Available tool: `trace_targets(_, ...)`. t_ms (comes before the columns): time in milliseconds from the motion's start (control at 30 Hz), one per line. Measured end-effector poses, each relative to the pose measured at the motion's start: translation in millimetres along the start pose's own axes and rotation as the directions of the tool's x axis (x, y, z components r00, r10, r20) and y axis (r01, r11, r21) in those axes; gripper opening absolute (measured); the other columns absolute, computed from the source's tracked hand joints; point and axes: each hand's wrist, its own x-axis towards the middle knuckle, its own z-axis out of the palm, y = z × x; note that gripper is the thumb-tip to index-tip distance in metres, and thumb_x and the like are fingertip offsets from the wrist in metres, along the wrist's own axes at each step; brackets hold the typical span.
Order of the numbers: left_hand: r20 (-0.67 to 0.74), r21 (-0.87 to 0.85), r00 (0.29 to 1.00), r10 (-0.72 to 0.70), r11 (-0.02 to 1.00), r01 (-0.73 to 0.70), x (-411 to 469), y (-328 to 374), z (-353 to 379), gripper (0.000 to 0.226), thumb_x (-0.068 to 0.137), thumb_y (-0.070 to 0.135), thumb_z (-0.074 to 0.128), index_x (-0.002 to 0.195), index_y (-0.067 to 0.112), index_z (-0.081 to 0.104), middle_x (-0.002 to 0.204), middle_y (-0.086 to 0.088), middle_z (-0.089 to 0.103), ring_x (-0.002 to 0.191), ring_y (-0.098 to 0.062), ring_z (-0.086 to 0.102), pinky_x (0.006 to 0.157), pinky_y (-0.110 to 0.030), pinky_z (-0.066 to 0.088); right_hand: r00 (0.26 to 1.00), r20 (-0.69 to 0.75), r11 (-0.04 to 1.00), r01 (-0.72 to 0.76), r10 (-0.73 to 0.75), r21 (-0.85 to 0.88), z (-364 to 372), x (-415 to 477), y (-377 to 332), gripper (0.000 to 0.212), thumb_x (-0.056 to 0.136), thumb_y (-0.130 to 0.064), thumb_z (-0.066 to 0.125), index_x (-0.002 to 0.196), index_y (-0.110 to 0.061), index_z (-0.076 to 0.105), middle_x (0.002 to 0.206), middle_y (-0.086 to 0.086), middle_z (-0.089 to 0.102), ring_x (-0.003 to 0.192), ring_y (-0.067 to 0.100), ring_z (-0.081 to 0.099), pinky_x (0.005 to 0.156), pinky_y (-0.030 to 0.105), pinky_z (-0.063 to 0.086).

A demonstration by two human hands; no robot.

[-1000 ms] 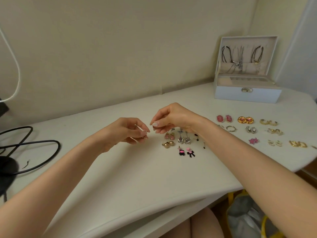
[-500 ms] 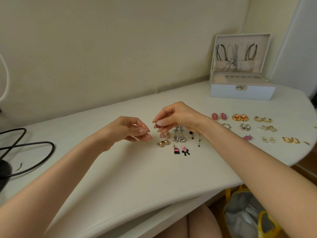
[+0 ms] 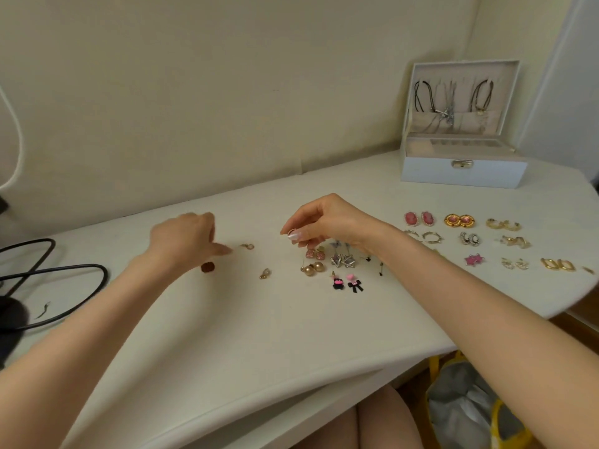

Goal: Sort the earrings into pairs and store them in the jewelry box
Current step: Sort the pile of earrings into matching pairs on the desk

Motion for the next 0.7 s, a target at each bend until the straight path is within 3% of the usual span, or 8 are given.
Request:
trace_targets(67,0.168,0.147,0.983,-0.078,0.988,0.053,-1,-7,0,0.045,0.081,0.061,0.054,0.091,0.019,0.044,0.081,0.001,0.057,0.089,-0.022,0.056,0.065,-0.027,0.036,1.000,-0.011,1.000,-0.006,0.006,0.007,1,1,0,0.017,0.080,0.000,0.070,0.097,-0.002,0.070,0.084,0.013,0.065,0.067,0.014,0.062,0.066,0.020,0.055)
trace_targets(133,0.268,0.082,0.960,-0.077,0.995,0.057,0,-11,9,0.038,0.083,0.056,0.055,0.091,0.020,0.045,0.074,0.003,0.061,0.084,-0.019,0.059,0.067,-0.027,0.040,1.000,-0.017,1.000,-0.010,0.011,0.018,2,3,1,0.016,0.080,0.000,0.069,0.095,-0.002,0.071,0.082,0.013,0.066,0.066,0.014,0.062,0.066,0.020,0.055)
trace_targets(233,0.222,-0.209,0.974,0.041,0.978,0.007,2,-12,19,0.020,0.086,0.033,0.063,0.081,0.018,0.050,0.068,0.002,0.064,0.065,-0.015,0.062,0.064,-0.024,0.042,0.999,-0.037,0.999,-0.015,0.017,0.036,3,4,0,0.014,0.080,0.001,0.069,0.093,-0.003,0.070,0.076,0.009,0.066,0.062,0.012,0.063,0.062,0.019,0.055)
trace_targets(300,0.210,-0.314,0.975,0.072,0.949,-0.003,2,-10,18,0.019,0.085,0.023,0.066,0.074,0.018,0.051,0.065,0.000,0.063,0.055,-0.012,0.061,0.058,-0.020,0.042,0.998,-0.062,0.999,-0.018,0.020,0.029,2,4,0,0.013,0.079,0.001,0.070,0.091,-0.004,0.070,0.073,0.009,0.066,0.059,0.012,0.063,0.060,0.018,0.055)
trace_targets(400,0.166,-0.403,0.975,0.147,0.912,-0.069,1,-2,12,0.017,0.083,0.018,0.067,0.074,0.016,0.054,0.068,-0.002,0.063,0.049,-0.008,0.060,0.052,-0.016,0.042,0.994,-0.112,1.000,-0.017,0.018,0.008,-3,3,-1,0.013,0.076,0.000,0.072,0.089,-0.004,0.070,0.073,0.012,0.067,0.057,0.013,0.064,0.057,0.019,0.054)
trace_targets(500,0.123,-0.589,0.945,0.302,0.789,-0.176,-4,17,0,0.010,0.082,0.014,0.068,0.079,0.010,0.060,0.070,-0.001,0.062,0.050,-0.006,0.060,0.050,-0.010,0.043,0.991,-0.130,0.997,-0.028,0.018,-0.076,-6,-1,-3,0.013,0.074,-0.002,0.075,0.087,-0.003,0.071,0.075,0.014,0.070,0.059,0.012,0.064,0.061,0.021,0.055)
trace_targets(600,0.094,-0.610,0.878,0.469,0.725,-0.322,-11,38,-6,0.006,0.081,0.010,0.068,0.080,0.009,0.062,0.069,-0.002,0.065,0.060,-0.010,0.061,0.058,-0.014,0.045,0.996,-0.094,0.971,-0.029,0.007,-0.236,-3,-9,-6,0.014,0.072,-0.004,0.077,0.085,-0.007,0.074,0.080,0.016,0.072,0.065,0.012,0.062,0.055,0.014,0.048)
trace_targets(700,0.081,-0.600,0.837,0.541,0.697,-0.392,-15,52,0,0.008,0.079,0.009,0.070,0.078,0.014,0.064,0.066,0.001,0.064,0.060,-0.010,0.058,0.062,-0.018,0.045,0.998,-0.055,0.931,-0.019,-0.001,-0.364,1,-20,-6,0.017,0.071,-0.001,0.076,0.083,-0.012,0.074,0.076,0.011,0.072,0.066,0.016,0.063,0.061,0.019,0.050)
